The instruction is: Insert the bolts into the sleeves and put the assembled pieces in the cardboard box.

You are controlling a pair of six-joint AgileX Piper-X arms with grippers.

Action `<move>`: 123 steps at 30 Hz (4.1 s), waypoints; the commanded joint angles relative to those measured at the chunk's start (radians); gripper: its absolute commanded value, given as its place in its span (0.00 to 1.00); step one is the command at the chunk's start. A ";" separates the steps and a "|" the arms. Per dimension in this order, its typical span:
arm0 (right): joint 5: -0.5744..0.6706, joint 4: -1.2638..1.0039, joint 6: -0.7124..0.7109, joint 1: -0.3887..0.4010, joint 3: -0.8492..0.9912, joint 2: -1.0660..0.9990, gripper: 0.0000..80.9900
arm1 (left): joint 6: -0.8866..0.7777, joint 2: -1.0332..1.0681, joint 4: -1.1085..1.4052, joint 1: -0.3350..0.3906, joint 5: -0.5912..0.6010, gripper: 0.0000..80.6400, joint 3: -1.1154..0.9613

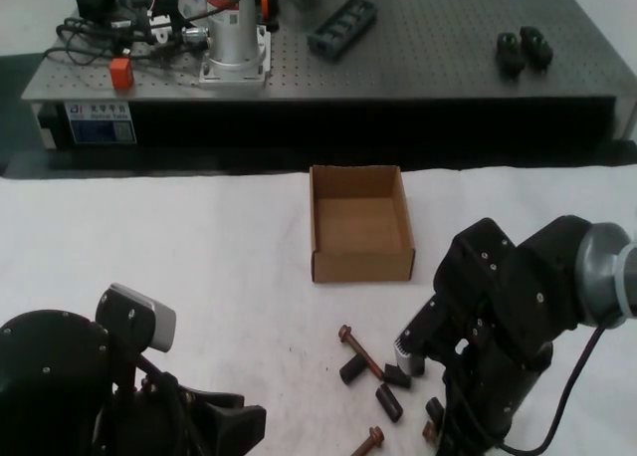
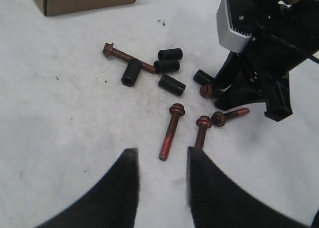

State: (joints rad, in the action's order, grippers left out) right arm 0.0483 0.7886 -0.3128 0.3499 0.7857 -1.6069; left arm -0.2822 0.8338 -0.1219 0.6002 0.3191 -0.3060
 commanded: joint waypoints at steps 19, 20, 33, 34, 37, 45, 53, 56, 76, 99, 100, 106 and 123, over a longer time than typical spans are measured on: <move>-0.048 -0.064 0.003 0.057 0.001 -0.021 0.32 | 0.006 -0.001 0.020 0.001 0.007 0.30 -0.011; -0.071 -0.055 0.000 0.063 0.001 -0.027 0.32 | 0.006 -0.001 0.020 0.001 0.007 0.30 -0.011; -0.127 -0.104 0.048 0.068 0.001 0.050 0.03 | 0.053 0.134 0.001 0.001 0.082 0.30 -0.097; -0.126 -0.104 0.049 0.066 0.001 0.080 0.03 | 0.079 0.169 -0.017 0.001 0.082 0.30 -0.127; -0.120 -0.097 0.068 0.045 0.001 0.211 0.03 | 0.147 0.283 -0.085 0.001 0.082 0.30 -0.231; -0.096 0.052 0.164 -0.060 -0.002 0.542 0.03 | 0.330 0.652 -0.361 0.021 0.052 0.30 -0.598; -0.094 0.092 0.164 -0.140 -0.002 0.697 0.03 | 0.471 1.001 -0.644 0.084 -0.041 0.30 -0.978; -0.090 0.112 0.158 -0.165 -0.002 0.698 0.03 | 0.482 1.089 -0.717 0.092 -0.081 0.30 -1.093; -0.076 0.125 0.095 -0.220 -0.004 0.696 0.03 | 0.583 1.266 -0.800 0.123 -0.131 0.30 -1.219; 0.561 -0.590 0.658 -0.194 -0.180 0.728 0.03 | 0.153 0.570 -0.152 0.120 0.051 0.01 -0.595; 0.561 -0.675 0.697 -0.181 -0.197 0.726 0.03 | 0.130 0.516 -0.055 0.122 0.095 0.01 -0.529; 0.561 -1.030 0.876 -0.064 -0.230 0.677 0.03 | -0.015 0.322 0.363 0.122 0.218 0.01 -0.298; 0.537 -1.034 0.876 0.001 -0.232 0.655 0.03 | -0.040 0.286 0.414 0.122 0.346 0.01 -0.278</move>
State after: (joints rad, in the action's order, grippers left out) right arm 0.5994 -0.2363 0.5638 0.3503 0.5555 -0.9505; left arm -0.3139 1.1308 0.2670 0.7193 0.6200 -0.5824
